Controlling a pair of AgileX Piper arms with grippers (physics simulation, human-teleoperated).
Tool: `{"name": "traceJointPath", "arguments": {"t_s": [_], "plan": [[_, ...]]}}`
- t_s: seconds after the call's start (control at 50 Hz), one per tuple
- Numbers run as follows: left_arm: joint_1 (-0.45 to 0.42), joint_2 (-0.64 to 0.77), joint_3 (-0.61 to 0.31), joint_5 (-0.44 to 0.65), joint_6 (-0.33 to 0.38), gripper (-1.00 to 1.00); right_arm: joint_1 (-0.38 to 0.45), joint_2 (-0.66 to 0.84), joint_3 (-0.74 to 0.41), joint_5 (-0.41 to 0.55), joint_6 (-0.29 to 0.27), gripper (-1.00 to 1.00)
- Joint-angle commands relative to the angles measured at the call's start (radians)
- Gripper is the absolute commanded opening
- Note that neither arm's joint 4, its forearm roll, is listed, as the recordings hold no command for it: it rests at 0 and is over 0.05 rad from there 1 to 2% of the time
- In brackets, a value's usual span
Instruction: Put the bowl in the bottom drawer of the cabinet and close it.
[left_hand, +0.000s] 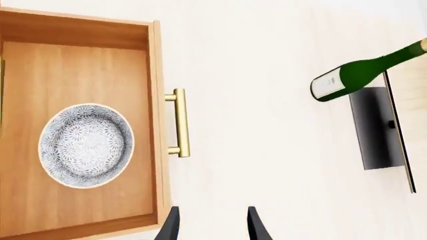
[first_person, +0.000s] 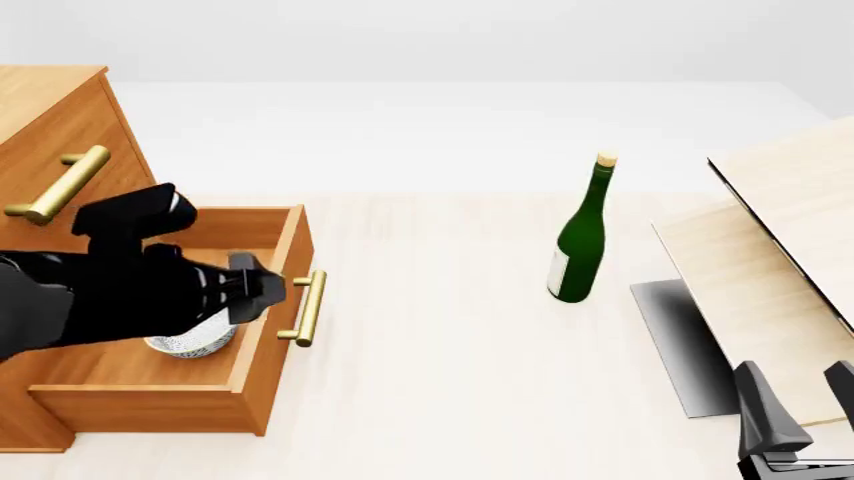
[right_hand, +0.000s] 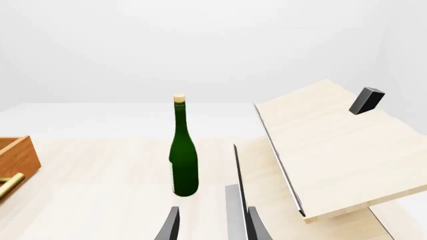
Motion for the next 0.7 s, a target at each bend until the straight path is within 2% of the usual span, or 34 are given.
{"name": "traceJointPath", "arguments": {"t_s": [0.02,0.2,0.6,0.7], "plan": [[-0.013,0.112,0.007,-0.09,-0.065,1.0,0.0,0.0,0.0,0.0,0.0,1.0],[-0.06,0.158,0.016,-0.121,-0.104,1.0,0.0,0.0,0.0,0.0,0.0,1.0],[-0.097,0.264,0.007,-0.198,-0.153,1.0,0.0,0.0,0.0,0.0,0.0,1.0],[-0.143,0.291,0.024,-0.235,-0.197,1.0,0.0,0.0,0.0,0.0,0.0,1.0]]}}
